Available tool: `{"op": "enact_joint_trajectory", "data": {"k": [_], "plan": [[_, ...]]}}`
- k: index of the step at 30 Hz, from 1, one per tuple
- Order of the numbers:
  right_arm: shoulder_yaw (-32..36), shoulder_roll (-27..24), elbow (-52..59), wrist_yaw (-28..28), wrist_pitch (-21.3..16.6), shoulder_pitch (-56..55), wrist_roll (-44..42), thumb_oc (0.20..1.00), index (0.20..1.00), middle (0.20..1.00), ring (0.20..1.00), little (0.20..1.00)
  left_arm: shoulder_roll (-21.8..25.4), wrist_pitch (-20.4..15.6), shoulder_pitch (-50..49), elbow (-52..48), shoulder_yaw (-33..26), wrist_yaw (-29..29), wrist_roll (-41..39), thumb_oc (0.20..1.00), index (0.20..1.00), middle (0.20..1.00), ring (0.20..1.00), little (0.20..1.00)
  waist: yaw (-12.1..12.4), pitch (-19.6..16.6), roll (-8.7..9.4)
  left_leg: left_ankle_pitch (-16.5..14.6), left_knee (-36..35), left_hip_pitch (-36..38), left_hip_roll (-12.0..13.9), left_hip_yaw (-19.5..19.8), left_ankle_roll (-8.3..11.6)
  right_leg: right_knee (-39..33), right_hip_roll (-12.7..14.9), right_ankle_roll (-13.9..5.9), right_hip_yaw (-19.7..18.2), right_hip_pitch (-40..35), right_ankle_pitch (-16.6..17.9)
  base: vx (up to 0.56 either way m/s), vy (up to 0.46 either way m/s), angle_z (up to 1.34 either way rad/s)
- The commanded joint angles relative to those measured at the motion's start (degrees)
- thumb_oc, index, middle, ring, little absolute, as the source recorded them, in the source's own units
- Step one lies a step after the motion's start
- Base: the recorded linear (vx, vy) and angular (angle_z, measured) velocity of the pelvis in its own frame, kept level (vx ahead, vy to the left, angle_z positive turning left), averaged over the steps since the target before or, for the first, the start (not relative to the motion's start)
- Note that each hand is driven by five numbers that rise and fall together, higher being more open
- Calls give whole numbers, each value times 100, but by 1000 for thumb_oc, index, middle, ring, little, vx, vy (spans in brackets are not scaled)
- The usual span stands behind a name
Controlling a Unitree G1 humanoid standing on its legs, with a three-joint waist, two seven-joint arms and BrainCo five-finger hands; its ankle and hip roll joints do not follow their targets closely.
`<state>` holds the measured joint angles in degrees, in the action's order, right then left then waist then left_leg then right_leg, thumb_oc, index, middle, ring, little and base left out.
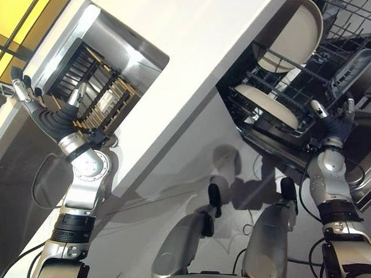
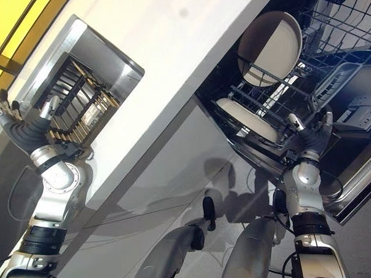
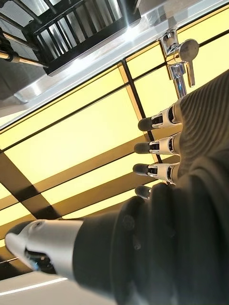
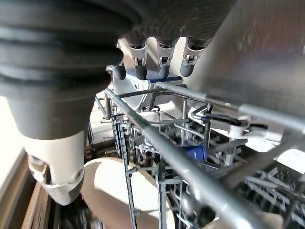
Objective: Pick up plates and place into dishwasher.
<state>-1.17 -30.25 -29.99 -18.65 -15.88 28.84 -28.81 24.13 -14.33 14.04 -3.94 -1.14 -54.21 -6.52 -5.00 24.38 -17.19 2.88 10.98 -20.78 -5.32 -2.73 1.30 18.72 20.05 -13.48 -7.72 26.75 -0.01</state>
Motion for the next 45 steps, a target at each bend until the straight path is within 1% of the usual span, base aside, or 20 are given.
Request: {"op": "enact_joint_trajectory", "data": {"k": [1, 4, 12, 19, 25, 31, 34, 38, 40, 43, 45], "plan": [[-847, 272, 713, 744, -94, 1207, 251, 1000, 1000, 1000, 1000, 1000, 8, 58, 42, 100, 122, -124, 36, 1000, 1000, 1000, 1000, 1000, 401, 316, -167, -368, 681, -265, -62, 215, 311, -108, 202, 591, 158, 51, 302, 21, 25, 6], [-956, 264, 650, 733, 2, 1463, 271, 1000, 1000, 1000, 1000, 1000, 41, 109, 47, 117, 119, -86, 11, 1000, 1000, 1000, 1000, 1000, 516, 257, -155, -359, 698, -265, -54, 238, 320, -103, 258, 595, 240, 1, 297, 25, 12, 8], [-1015, 152, 473, 727, 50, 1982, 208, 1000, 1000, 1000, 1000, 1000, 187, 131, -4, 128, 50, 28, -79, 1000, 1000, 1000, 1000, 1000, 764, 207, -137, -325, 771, -354, -45, 283, 328, -44, 326, 595, 424, -16, 293, 0, -13, 14], [-1050, 105, 427, 691, -4, 2342, 129, 1000, 1000, 1000, 1000, 1000, 297, 129, 27, 41, 37, 88, -31, 1000, 1000, 1000, 1000, 1000, 878, 289, -147, -305, 844, -477, -54, 283, 309, 19, 356, 590, 501, 71, 332, -30, -52, 13], [-1110, 26, 311, 666, -64, 2804, 96, 1000, 1000, 1000, 1000, 1000, 375, 148, 62, -50, 34, 128, -76, 1000, 1000, 1000, 1000, 1000, 958, 356, -212, -288, 884, -572, -96, 259, 308, 13, 426, 574, 545, 157, 416, -38, -65, 1], [-1242, 50, 234, 425, -135, 3070, 100, 1000, 1000, 1000, 1000, 1000, 437, 50, 110, -7, 51, 171, -108, 1000, 1000, 1000, 1000, 1000, 943, 432, -258, -275, 862, -589, -113, 222, 307, -42, 456, 562, 525, 188, 486, -31, -52, 1], [-1231, 20, 163, 413, -191, 3031, 31, 1000, 1000, 1000, 1000, 1000, 494, 7, 124, -5, 50, 200, -175, 1000, 1000, 1000, 1000, 1000, 897, 450, -286, -284, 831, -553, -114, 209, 298, -67, 462, 566, 502, 181, 506, 0, 0, 0], [-1150, -26, 122, 243, -205, 2930, 64, 1000, 1000, 1000, 1000, 1000, 510, -9, 169, 22, 67, 250, -249, 1000, 1000, 1000, 1000, 1000, 797, 444, -294, -325, 843, -505, -106, 159, 299, -111, 477, 566, 453, 163, 540, -6, -9, 1], [-1090, -42, 170, 63, -134, 2806, 148, 1000, 1000, 1000, 1000, 1000, 535, -24, 207, 74, 79, 267, -252, 1000, 1000, 1000, 1000, 1000, 742, 432, -278, -334, 824, -467, -87, 145, 298, -127, 462, 563, 422, 149, 550, -10, -36, 1], [-1009, -93, 149, -68, -134, 2692, 167, 1000, 1000, 1000, 1000, 1000, 527, -32, 288, 126, 98, 241, -243, 1000, 1000, 1000, 1000, 1000, 650, 448, -273, -349, 799, -415, -65, 121, 302, -143, 439, 559, 370, 141, 564, 0, 0, 0], [-947, -108, 124, -219, -36, 2614, 251, 1000, 1000, 1000, 1000, 1000, 505, -48, 344, 198, 157, 198, -225, 1000, 1000, 1000, 1000, 1000, 583, 434, -274, -350, 759, -371, -52, 98, 306, -178, 423, 549, 333, 133, 582, 0, 0, 0]]}}
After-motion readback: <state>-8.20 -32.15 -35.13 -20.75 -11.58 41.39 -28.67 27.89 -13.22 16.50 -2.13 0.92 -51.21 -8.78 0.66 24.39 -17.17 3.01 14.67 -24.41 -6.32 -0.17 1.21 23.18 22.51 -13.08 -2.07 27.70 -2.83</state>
